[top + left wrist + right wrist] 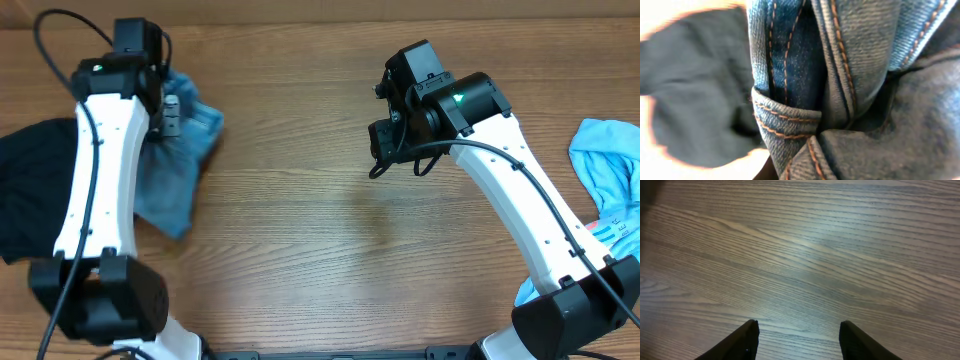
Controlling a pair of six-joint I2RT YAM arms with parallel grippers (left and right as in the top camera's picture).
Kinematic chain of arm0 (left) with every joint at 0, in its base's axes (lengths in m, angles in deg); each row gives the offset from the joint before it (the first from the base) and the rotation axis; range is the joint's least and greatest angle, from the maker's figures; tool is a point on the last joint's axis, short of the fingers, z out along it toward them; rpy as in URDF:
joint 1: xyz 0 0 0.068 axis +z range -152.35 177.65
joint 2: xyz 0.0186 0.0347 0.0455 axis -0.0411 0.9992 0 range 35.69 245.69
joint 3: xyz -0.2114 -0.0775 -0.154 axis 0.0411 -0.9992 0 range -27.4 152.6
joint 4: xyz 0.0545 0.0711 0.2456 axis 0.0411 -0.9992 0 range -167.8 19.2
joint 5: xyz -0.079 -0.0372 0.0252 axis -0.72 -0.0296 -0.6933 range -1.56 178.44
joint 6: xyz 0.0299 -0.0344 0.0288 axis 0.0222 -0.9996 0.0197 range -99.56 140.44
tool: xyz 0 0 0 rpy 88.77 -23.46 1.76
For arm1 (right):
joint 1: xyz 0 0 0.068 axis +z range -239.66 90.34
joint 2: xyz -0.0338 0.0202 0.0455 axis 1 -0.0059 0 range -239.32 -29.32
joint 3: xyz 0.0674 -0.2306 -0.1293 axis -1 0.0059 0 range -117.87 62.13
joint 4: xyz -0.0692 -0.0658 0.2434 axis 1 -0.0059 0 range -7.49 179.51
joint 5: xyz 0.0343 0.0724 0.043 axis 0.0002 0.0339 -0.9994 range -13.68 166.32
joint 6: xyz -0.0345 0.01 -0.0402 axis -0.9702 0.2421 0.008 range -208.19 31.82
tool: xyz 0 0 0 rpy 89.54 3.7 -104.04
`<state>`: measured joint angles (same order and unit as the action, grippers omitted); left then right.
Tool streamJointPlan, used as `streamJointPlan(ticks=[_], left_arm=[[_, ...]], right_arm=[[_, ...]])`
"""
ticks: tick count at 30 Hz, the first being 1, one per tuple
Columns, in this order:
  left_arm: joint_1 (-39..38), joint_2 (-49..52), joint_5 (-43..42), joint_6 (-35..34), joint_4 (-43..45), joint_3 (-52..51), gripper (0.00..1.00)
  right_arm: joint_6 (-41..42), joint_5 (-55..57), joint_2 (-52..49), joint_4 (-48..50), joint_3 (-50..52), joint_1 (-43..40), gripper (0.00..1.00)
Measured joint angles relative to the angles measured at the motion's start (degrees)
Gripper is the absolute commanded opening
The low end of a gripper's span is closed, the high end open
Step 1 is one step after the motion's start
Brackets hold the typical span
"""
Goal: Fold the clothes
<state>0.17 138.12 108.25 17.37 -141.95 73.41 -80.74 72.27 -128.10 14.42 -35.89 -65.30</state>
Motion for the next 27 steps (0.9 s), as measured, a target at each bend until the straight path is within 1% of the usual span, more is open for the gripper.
streamJointPlan(ticks=[2,3,8,10,12,18,20,23,27], left_arm=[[0.5,-2.1,5.7,0.0,0.0,0.0,0.04],[0.9,-2.6,7.2,0.0,0.0,0.0,0.04],[6.3,-3.9,9.1,0.0,0.9,0.0,0.04],[10.5,-4.6,6.9,0.0,2.6,0.0,0.04],[16.2,-5.0,2.0,0.1,4.1,0.0,0.04],[29.3,-5.0,-13.2,0.7,10.4,-0.1,0.05],[32.4,-5.0,-15.8,0.7,10.6,-0.1,0.04],[34.5,-4.1,-17.5,0.7,10.8,-0.1,0.04],[36.2,0.3,-18.4,0.6,11.2,-0.1,0.04]], right_arm=[[0.0,0.0,0.0,-0.3,0.0,0.0,0.56],[0.0,0.0,0.0,-0.5,0.0,0.0,0.56],[0.0,0.0,0.0,-0.6,0.0,0.0,0.56],[0.0,0.0,0.0,-0.6,0.0,0.0,0.56],[0.0,0.0,0.0,-0.7,0.0,0.0,0.56],[0.0,0.0,0.0,-1.2,0.0,0.0,0.56],[0.0,0.0,0.0,-1.2,0.0,0.0,0.56],[0.0,0.0,0.0,-1.2,0.0,0.0,0.56],[0.0,0.0,0.0,-1.4,0.0,0.0,0.56]])
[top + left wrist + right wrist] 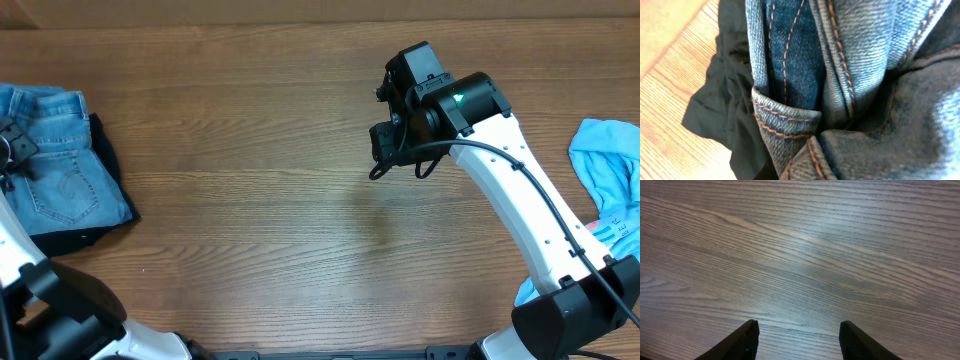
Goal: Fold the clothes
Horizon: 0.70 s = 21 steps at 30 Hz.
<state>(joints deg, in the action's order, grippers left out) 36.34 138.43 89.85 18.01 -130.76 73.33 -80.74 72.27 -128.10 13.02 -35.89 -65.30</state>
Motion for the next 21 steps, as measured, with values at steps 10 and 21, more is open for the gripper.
streamJointPlan(ticks=[10,21], left_arm=[[4.9,5.1,-3.4,-0.2,0.9,0.0,0.73],[11.5,5.4,-14.3,-4.7,-0.7,0.0,1.00]], right_arm=[[0.0,0.0,0.0,0.0,0.0,0.0,0.56],[0.0,0.0,0.0,0.0,0.0,0.0,0.56]])
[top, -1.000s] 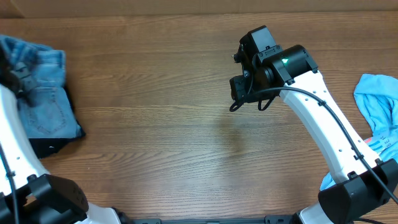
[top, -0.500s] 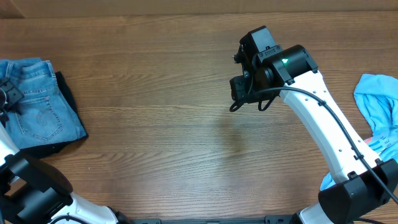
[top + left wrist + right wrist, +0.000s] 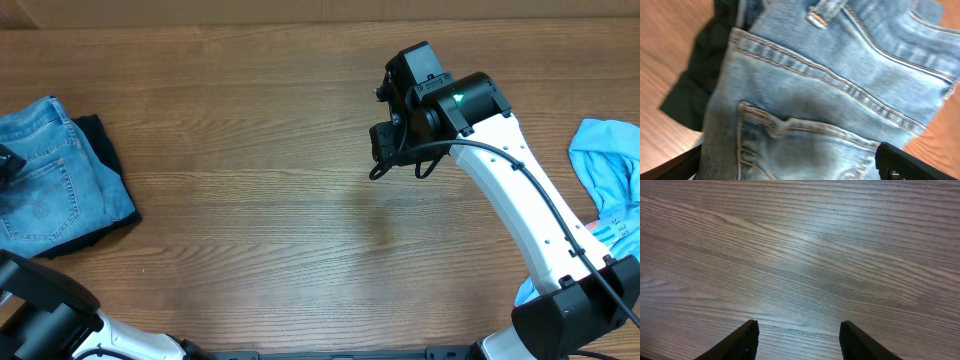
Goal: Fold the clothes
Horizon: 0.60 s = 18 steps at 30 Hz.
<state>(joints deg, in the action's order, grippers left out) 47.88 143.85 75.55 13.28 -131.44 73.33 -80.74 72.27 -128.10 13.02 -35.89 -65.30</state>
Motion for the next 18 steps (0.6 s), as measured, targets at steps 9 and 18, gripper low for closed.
streamJointPlan(ticks=[9,18], left_arm=[[-0.4,-9.0,-0.3,0.0,0.6,-0.1,1.00],[-20.5,-22.4,-1.0,3.1,-2.4,0.0,1.00]], right_arm=[[0.0,-2.5,0.9,2.9,0.0,-6.4,0.61],[0.1,-6.1,3.1,4.8,0.0,-19.6,1.00]])
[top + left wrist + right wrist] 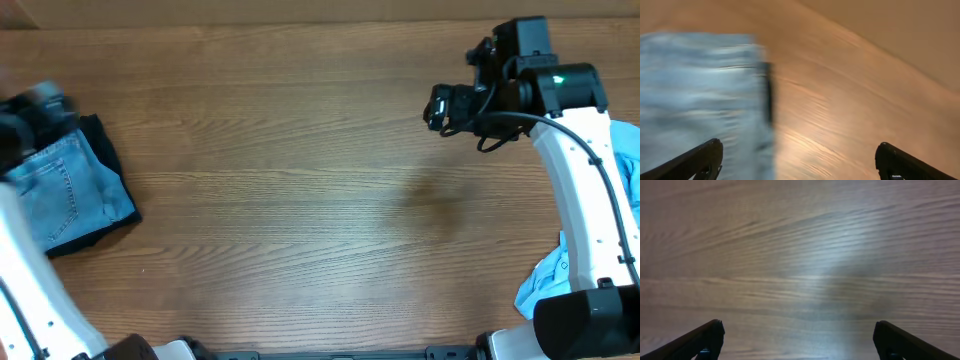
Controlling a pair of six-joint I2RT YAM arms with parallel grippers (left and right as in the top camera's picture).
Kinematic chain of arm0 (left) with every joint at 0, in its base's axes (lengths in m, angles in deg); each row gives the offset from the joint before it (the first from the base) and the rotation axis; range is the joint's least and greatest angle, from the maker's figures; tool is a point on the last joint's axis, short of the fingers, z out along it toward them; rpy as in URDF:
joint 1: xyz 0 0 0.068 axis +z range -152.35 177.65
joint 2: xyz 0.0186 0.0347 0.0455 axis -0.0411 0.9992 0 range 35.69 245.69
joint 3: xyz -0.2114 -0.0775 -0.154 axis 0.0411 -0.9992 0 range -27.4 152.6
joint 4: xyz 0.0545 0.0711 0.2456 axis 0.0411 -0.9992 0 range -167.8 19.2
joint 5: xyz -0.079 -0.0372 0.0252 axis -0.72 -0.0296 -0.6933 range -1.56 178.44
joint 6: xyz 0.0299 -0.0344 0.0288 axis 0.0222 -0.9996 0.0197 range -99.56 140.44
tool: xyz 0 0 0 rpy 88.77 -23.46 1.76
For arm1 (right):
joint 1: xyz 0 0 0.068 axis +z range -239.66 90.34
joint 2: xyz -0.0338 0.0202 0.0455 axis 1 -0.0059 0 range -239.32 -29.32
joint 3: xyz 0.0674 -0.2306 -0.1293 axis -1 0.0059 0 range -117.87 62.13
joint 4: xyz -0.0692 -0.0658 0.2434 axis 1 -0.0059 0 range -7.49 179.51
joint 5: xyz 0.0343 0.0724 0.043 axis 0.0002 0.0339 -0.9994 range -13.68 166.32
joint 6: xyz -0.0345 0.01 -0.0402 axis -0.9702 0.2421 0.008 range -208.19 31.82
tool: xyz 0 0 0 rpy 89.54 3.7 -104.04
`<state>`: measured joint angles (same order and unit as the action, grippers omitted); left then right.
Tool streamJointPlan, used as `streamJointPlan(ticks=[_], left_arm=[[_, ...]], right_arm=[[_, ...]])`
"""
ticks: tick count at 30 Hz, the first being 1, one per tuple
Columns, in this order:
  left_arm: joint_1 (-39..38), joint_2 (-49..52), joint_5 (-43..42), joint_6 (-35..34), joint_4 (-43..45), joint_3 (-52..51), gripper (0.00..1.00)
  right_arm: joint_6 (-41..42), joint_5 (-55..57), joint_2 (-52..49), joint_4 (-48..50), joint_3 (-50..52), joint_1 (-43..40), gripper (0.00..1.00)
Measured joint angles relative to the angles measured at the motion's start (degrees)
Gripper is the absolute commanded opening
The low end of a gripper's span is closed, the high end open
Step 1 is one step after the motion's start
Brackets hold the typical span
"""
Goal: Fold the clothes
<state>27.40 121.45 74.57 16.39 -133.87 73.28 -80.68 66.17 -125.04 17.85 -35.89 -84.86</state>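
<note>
Folded blue jeans (68,195) lie at the table's far left, on top of a black garment (100,150). My left gripper (35,110) is blurred just behind them. In the left wrist view it (800,165) is open and empty, with the jeans (700,90) blurred under its left finger. My right gripper (442,107) hovers at the back right. The right wrist view shows it (800,342) open wide over bare wood. A light blue garment (630,165) lies crumpled at the right edge, partly behind the right arm.
The wooden table (300,200) stretches between the two arms. More light blue cloth (545,285) shows by the right arm's base. The table's back edge (300,25) runs along the top.
My left gripper, open over the jeans then, now sits at their back edge and looks out over the table. My right arm has moved from the middle to the back right, jaws wider apart.
My left gripper was shut on the bunched jeans at the back left. Then the jeans were at the far left on the black garment, still gripped. Then they lay flat there with the gripper open. Now both grippers are open and empty.
</note>
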Motion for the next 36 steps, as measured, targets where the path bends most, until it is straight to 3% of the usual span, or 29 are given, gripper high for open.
streamJointPlan(ticks=[2,7,11,15,18,23,26,29,36], left_arm=[[-11.5,0.0,-0.7,2.3,-1.2,0.0,1.00],[-24.1,0.0,0.8,3.9,-3.7,0.0,1.00],[-24.8,0.0,2.3,4.7,-8.8,0.0,1.00],[-24.8,-1.6,3.0,5.8,-8.5,-1.4,1.00],[-24.8,-10.5,3.6,6.0,-3.2,-10.0,1.00],[-24.8,-30.6,4.2,6.0,8.0,-30.8,1.00],[-24.8,-40.0,6.1,5.7,11.5,-42.0,1.00],[-24.8,-41.3,7.1,5.7,11.2,-47.2,1.00],[-24.8,-37.5,7.7,5.7,5.8,-50.5,1.00]], right_arm=[[0.0,-0.1,0.0,3.7,0.0,-0.7,1.00],[-0.9,0.0,0.0,7.4,0.0,-1.4,1.00],[-1.1,0.1,0.1,3.2,0.0,-3.7,1.00],[-1.2,0.2,4.3,3.0,1.5,-6.5,1.00],[-0.9,0.1,13.9,9.0,8.8,-6.8,1.00],[0.0,0.3,35.3,20.6,31.9,-6.8,1.00],[0.1,1.6,44.6,21.0,40.5,-6.8,1.00],[0.2,2.3,48.7,16.6,43.8,-6.8,1.00],[0.2,2.8,46.4,13.6,44.2,-6.8,1.00]])
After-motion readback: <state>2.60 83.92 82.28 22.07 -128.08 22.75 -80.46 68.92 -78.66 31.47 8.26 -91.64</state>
